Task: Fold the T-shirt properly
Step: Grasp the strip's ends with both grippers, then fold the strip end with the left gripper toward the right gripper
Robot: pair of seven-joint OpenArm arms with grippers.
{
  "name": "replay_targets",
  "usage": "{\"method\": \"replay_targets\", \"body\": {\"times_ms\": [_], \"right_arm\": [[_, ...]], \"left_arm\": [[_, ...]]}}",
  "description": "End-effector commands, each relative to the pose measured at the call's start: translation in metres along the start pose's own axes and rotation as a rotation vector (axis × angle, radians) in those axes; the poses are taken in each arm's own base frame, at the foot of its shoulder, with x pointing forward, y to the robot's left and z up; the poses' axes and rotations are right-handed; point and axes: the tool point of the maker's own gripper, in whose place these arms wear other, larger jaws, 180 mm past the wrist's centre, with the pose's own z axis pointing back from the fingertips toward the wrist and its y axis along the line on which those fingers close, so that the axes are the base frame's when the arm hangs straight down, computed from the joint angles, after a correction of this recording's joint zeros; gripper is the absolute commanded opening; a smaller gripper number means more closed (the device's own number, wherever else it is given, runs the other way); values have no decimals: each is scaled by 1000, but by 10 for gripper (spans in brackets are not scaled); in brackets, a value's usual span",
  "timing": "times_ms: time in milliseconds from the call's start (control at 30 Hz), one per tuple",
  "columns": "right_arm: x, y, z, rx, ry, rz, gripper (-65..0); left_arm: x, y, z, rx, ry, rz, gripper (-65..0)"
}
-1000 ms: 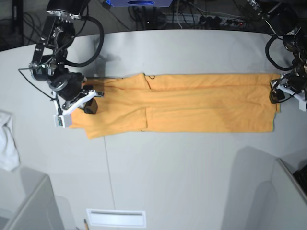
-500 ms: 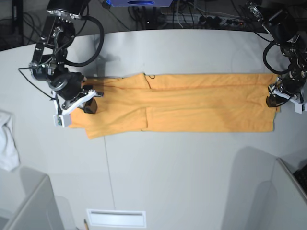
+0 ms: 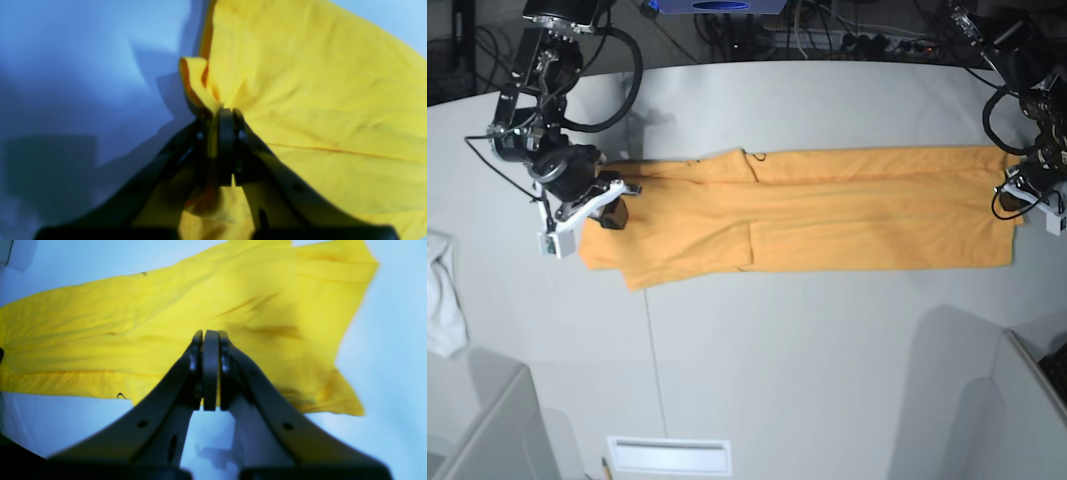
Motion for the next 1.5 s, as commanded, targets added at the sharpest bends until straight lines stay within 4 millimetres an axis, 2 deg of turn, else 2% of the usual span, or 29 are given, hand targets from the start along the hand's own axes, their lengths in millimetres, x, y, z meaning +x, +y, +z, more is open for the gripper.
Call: {"method": "replay_targets", "body": {"times_ms": [0, 67, 200, 300, 367, 500, 600, 867, 967, 1067, 1167, 1300, 1467], "right_arm": [[14, 4, 4, 13, -48, 12, -650], [14, 4, 4, 13, -48, 12, -650], [14, 4, 4, 13, -48, 12, -650], [14, 4, 4, 14, -48, 11, -650], [16, 4, 4, 15, -51, 12, -650], [17, 4, 3, 16, -54, 12, -650], [16, 6, 3, 20, -55, 7, -650], [14, 5, 3, 17, -51, 6, -650], [14, 5, 3, 17, -51, 6, -650], [14, 5, 3, 17, -51, 6, -650], [14, 5, 3, 17, -51, 6, -650], [14, 5, 3, 17, -51, 6, -650], [14, 5, 3, 17, -51, 6, -650]], "left_arm": [[38, 5, 15, 12, -102, -34, -650], [54, 6, 26, 30, -151, -59, -650], [66, -2, 50, 64, -193, -172, -650], [62, -23, 63, 63, -221, -245, -650], [59, -42, 68, 43, -236, -295, -650], [44, -101, 71, -50, -225, -439, -650], [33, -139, 73, -120, -238, -485, -650], [-3, -224, 56, -309, -188, -486, -650], [-12, -247, 49, -351, -165, -478, -650], [-11, -269, 46, -390, -167, -479, -650], [-15, -285, 37, -423, -149, -462, -650], [-26, -293, 23, -447, -105, -430, -650], [-34, -304, 20, -473, -87, -418, -650]]}}
